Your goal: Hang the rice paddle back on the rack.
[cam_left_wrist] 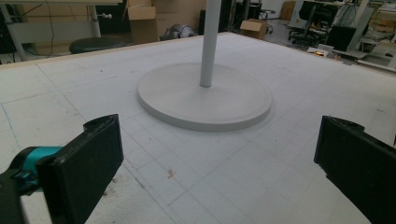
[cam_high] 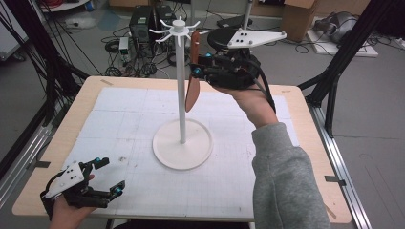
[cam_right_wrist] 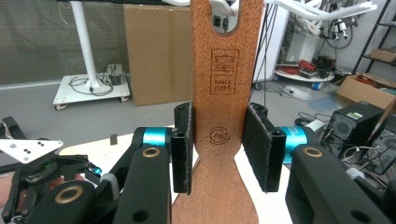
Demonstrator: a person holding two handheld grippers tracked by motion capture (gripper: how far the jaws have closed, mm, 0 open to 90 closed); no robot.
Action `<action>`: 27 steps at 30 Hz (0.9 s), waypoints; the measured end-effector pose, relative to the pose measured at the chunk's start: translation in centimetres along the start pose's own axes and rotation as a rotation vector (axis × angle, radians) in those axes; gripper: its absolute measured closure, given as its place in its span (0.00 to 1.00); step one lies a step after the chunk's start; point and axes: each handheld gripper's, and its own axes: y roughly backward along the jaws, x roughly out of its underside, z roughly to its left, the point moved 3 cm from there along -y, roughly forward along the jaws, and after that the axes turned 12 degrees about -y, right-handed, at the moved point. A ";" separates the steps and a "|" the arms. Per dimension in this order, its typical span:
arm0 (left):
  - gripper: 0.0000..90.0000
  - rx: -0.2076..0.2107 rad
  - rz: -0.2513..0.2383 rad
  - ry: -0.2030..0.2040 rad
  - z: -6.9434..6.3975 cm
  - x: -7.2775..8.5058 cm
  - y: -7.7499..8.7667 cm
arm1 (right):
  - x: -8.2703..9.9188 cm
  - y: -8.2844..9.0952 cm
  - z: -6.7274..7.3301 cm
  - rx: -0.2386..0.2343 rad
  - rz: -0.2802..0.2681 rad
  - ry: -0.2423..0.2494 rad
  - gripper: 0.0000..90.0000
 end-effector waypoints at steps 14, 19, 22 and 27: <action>0.02 -0.008 -0.013 0.015 0.2 0.0 0.3 | 0.9 -0.5 -0.5 0.016 -0.015 -0.001 0.72; 0.02 -0.007 -0.008 0.012 0.1 0.0 0.3 | 1.0 -0.4 -0.5 0.022 -0.024 0.003 0.71; 0.02 -0.009 -0.008 0.012 0.2 0.0 0.4 | 1.2 -0.2 -0.5 0.021 -0.056 -0.003 0.59; 0.02 -0.012 -0.002 0.010 0.1 0.1 0.5 | 1.8 0.5 -0.4 0.023 -0.076 -0.006 0.36</action>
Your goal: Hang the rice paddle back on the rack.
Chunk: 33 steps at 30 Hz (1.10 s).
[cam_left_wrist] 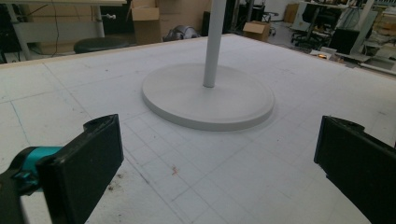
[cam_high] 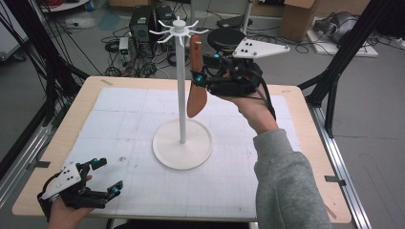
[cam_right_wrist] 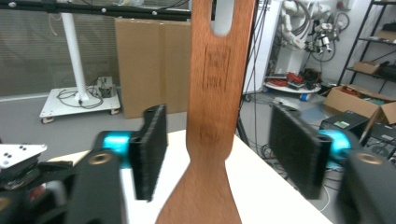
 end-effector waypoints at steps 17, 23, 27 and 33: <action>0.02 0.002 -0.005 0.004 -0.1 0.0 0.0 | 7.3 2.8 -2.5 0.018 0.043 -0.092 0.00; 0.02 0.000 -0.007 0.003 -0.1 0.0 0.0 | 9.6 3.5 -2.7 0.018 0.043 -0.096 0.00; 0.02 0.003 -0.011 0.006 -0.1 -0.1 -0.1 | 11.0 3.7 -2.7 0.019 0.067 -0.099 0.00; 0.02 0.009 -0.008 0.003 -0.2 -0.1 -0.2 | 13.0 4.6 -2.7 0.013 0.043 -0.116 0.00</action>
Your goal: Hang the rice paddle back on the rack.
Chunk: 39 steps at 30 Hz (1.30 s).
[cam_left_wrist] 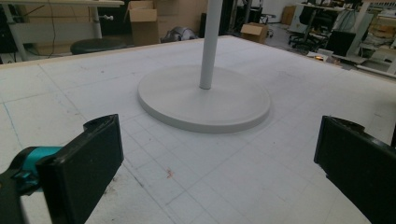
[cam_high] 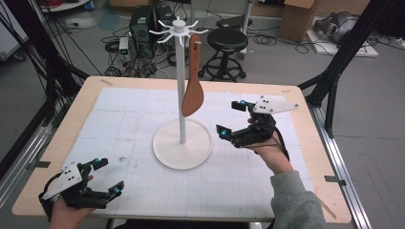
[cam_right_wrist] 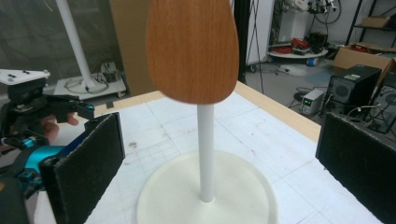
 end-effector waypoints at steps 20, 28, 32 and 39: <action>0.02 0.022 -0.005 0.001 -0.1 -0.2 -0.9 | 7.2 2.4 -1.9 0.082 -0.024 -0.069 0.00; 0.02 0.032 -0.006 -0.002 -0.1 -0.2 -1.1 | 8.3 3.3 -1.4 0.071 -0.018 -0.055 0.00; 0.02 0.034 -0.008 -0.001 -0.1 -0.2 -1.1 | 9.1 3.8 -1.5 0.067 -0.003 -0.055 0.00; 0.02 0.038 -0.001 -0.009 -0.1 -0.2 -1.3 | 10.4 4.8 -1.8 0.083 0.018 -0.072 0.00</action>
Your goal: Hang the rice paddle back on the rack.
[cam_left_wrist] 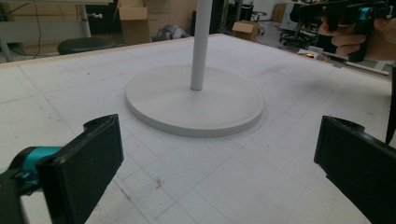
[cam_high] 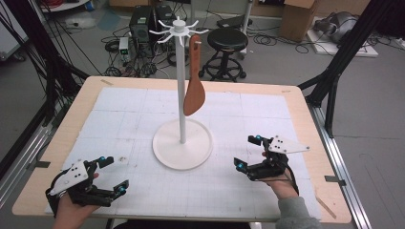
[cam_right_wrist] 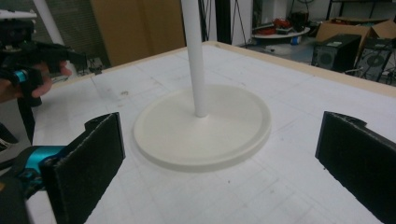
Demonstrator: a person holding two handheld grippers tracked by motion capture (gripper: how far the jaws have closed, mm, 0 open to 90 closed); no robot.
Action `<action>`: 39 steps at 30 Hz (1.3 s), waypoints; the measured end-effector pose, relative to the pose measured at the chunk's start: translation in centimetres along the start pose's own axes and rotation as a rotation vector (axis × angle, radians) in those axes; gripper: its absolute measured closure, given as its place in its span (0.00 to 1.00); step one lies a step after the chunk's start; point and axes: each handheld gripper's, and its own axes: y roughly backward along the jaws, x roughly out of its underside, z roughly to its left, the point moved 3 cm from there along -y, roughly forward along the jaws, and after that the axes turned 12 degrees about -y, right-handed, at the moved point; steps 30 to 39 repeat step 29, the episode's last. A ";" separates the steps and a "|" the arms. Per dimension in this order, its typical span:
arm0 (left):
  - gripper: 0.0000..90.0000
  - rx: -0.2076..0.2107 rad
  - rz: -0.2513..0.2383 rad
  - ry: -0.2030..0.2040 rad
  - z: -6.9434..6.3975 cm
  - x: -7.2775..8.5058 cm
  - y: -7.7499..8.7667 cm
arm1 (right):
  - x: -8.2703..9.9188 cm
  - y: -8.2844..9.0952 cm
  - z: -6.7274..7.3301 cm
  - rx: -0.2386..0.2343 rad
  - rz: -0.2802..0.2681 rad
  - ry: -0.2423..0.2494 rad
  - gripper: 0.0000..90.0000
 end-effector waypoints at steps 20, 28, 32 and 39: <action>0.02 -0.006 -0.016 0.008 0.2 -0.2 0.3 | 2.7 3.3 -0.5 -0.002 0.032 -0.048 0.00; 0.02 -0.008 -0.024 0.010 0.3 -0.2 0.4 | 3.1 3.5 -1.0 0.015 0.034 -0.061 0.00; 0.02 -0.008 -0.028 0.014 0.3 -0.2 0.4 | 3.0 3.5 -1.0 0.013 0.031 -0.062 0.00; 0.02 -0.008 -0.028 0.014 0.3 -0.2 0.4 | 3.0 3.5 -1.0 0.013 0.031 -0.062 0.00</action>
